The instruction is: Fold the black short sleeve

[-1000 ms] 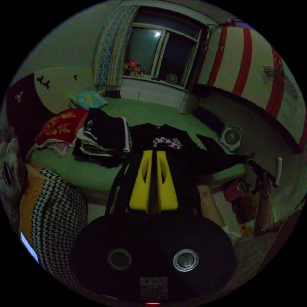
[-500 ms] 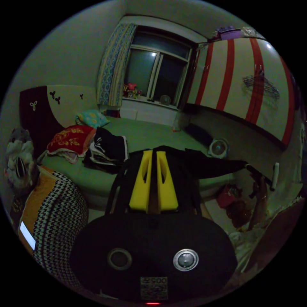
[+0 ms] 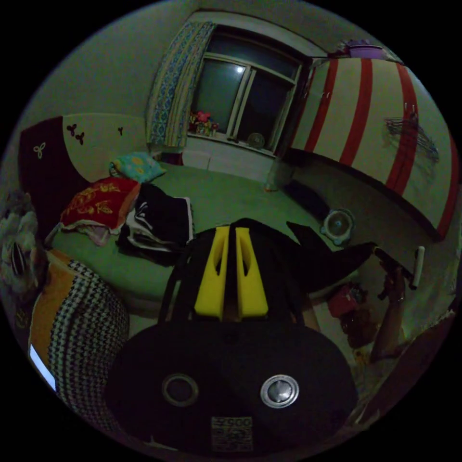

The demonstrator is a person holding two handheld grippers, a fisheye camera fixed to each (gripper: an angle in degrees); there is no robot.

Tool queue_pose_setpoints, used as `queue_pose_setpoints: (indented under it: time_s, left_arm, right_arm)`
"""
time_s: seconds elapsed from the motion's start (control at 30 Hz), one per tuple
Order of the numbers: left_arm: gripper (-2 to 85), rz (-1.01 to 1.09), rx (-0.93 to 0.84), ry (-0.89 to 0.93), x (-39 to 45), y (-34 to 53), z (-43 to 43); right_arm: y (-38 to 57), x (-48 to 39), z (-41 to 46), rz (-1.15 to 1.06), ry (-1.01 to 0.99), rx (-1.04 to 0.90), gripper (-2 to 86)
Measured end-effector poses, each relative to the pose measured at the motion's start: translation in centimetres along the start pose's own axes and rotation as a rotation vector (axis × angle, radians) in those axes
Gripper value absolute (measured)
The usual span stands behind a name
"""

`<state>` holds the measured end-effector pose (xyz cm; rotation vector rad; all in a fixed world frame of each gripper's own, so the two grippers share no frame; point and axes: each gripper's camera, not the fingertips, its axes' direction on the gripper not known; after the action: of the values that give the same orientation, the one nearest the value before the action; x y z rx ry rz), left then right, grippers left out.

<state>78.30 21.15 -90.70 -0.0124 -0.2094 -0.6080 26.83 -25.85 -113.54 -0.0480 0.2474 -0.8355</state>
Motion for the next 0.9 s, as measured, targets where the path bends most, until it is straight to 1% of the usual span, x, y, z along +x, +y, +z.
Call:
queue_pose_setpoints:
  time_s: [0.1, 0.17, 0.2, 0.27, 0.3, 0.33, 0.37, 0.43, 0.53, 0.67, 0.8, 0.9]
  left_arm:
    - [2.8, 0.002, -0.032, -0.042, -1.9, -4.9, 6.1]
    - [3.1, -0.008, -0.065, -0.064, -3.2, -7.9, 10.5]
    - [3.3, -0.030, -0.099, -0.079, -4.2, -9.9, 13.9]
    - [3.9, -0.074, -0.135, -0.093, -5.9, -12.5, 19.0]
    - [4.4, -0.104, -0.164, -0.109, -7.0, -14.0, 22.6]
    - [5.2, -0.125, -0.211, -0.136, -8.2, -15.3, 26.3]
    - [5.6, -0.147, -0.238, -0.158, -8.7, -15.8, 28.1]
    - [5.3, -0.222, -0.313, -0.203, -11.0, -17.1, 34.0]
    - [2.3, -0.255, -0.319, -0.239, -13.1, -17.9, 38.2]
    - [1.2, -0.162, -0.319, -0.233, -14.6, -17.9, 40.7]
    - [1.9, -0.059, -0.362, -0.144, -15.4, -15.3, 42.2]
    - [4.3, -0.057, -0.409, -0.043, -16.1, -12.9, 43.8]
  right_arm:
    - [-5.1, -0.2, 6.5, -0.014, 0.032, -0.030, -1.3]
    - [-9.2, -0.5, 13.3, -0.020, 0.078, -0.100, -1.3]
    - [-10.1, -0.6, 15.2, -0.022, 0.091, -0.123, -1.2]
    - [-13.2, -1.0, 23.5, -0.015, 0.166, -0.223, -0.7]
    - [-13.7, -1.1, 25.7, -0.012, 0.191, -0.258, -0.3]
    - [-14.4, -1.2, 29.9, 0.002, 0.256, -0.334, 0.5]
    - [-14.6, -1.1, 33.5, 0.013, 0.301, -0.415, 1.5]
    - [-14.3, -0.8, 37.1, 0.049, 0.324, -0.489, 1.0]
    - [-12.9, -0.6, 39.4, 0.043, 0.233, -0.487, 2.3]
    - [-9.3, -0.2, 39.5, -0.045, 0.153, -0.496, 5.0]
    - [-6.6, 1.1, 38.5, -0.019, 0.066, -0.482, 6.9]
    - [-5.3, 1.8, 38.8, -0.009, 0.032, -0.495, 8.4]
